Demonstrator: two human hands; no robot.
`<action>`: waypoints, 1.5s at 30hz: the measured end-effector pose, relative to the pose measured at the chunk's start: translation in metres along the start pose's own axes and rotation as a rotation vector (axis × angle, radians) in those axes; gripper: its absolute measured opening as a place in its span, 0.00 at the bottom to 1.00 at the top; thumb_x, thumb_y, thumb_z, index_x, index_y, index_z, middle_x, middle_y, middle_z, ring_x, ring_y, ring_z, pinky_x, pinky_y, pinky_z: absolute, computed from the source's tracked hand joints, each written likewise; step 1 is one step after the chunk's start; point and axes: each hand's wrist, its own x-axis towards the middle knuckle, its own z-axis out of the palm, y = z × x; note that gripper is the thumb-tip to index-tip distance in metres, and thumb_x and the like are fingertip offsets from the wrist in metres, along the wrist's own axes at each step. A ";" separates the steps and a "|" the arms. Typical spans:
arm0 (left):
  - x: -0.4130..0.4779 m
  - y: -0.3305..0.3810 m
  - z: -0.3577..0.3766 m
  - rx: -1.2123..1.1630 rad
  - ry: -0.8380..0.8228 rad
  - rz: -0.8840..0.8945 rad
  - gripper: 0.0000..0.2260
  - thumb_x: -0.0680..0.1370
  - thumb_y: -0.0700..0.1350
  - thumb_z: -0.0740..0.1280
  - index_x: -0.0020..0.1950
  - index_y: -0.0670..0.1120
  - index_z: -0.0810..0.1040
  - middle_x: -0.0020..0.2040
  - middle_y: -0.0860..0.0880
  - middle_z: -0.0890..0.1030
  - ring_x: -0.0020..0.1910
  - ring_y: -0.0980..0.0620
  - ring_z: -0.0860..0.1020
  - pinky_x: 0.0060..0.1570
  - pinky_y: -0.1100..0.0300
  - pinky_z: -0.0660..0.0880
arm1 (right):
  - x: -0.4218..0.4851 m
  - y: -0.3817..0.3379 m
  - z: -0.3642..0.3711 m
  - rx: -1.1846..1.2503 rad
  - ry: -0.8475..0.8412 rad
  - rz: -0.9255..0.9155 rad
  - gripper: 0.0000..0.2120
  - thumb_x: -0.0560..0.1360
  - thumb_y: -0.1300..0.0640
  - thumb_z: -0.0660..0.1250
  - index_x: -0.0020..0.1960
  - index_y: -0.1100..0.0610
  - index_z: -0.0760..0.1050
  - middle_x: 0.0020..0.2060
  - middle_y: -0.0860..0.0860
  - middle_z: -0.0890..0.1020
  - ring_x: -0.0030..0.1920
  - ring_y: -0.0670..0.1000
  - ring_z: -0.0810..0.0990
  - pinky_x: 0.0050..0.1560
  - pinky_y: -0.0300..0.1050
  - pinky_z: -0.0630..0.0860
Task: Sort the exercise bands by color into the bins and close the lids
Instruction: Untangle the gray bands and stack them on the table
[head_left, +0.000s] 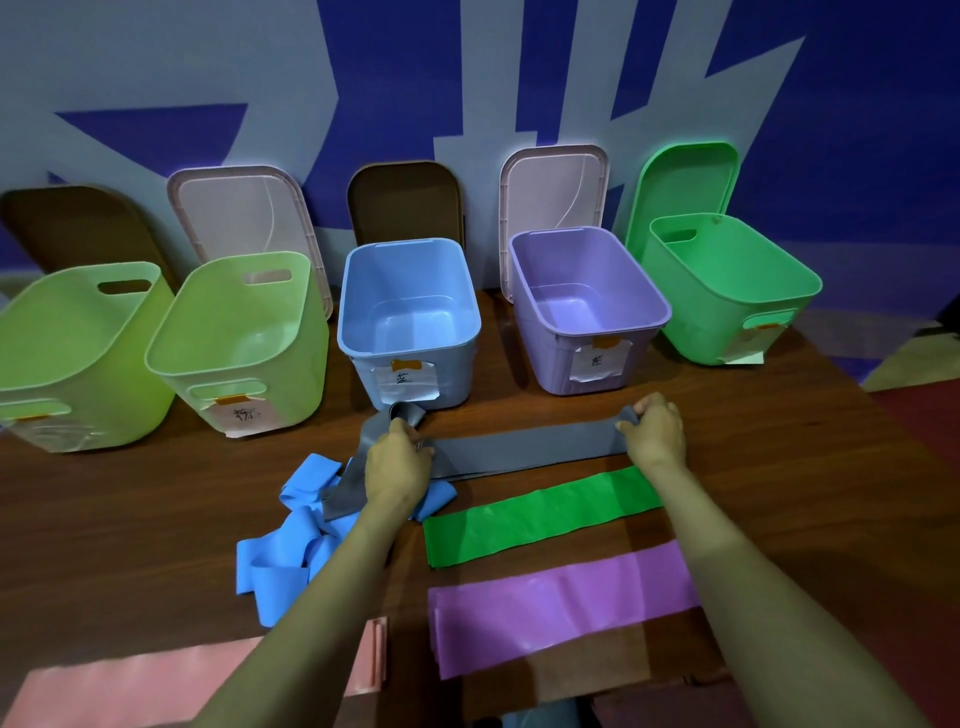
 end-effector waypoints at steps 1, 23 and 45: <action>0.000 0.000 0.000 -0.005 -0.004 -0.003 0.09 0.75 0.42 0.67 0.50 0.41 0.70 0.50 0.38 0.78 0.50 0.39 0.77 0.48 0.49 0.74 | 0.000 0.000 0.000 0.017 0.016 -0.010 0.10 0.74 0.62 0.68 0.54 0.61 0.71 0.57 0.59 0.72 0.56 0.61 0.74 0.54 0.52 0.71; -0.030 -0.001 -0.003 0.462 -0.062 0.386 0.11 0.78 0.42 0.58 0.53 0.43 0.79 0.54 0.43 0.80 0.52 0.43 0.78 0.49 0.55 0.70 | -0.039 -0.007 0.000 -0.539 -0.066 -0.210 0.18 0.77 0.54 0.60 0.66 0.56 0.68 0.63 0.56 0.72 0.66 0.57 0.67 0.68 0.55 0.60; -0.057 -0.096 -0.074 0.114 0.132 0.118 0.16 0.75 0.49 0.68 0.62 0.48 0.75 0.60 0.45 0.76 0.59 0.44 0.72 0.57 0.51 0.69 | -0.178 -0.141 0.097 -0.197 -0.598 -0.838 0.21 0.77 0.55 0.64 0.69 0.53 0.66 0.65 0.52 0.68 0.68 0.54 0.62 0.67 0.48 0.64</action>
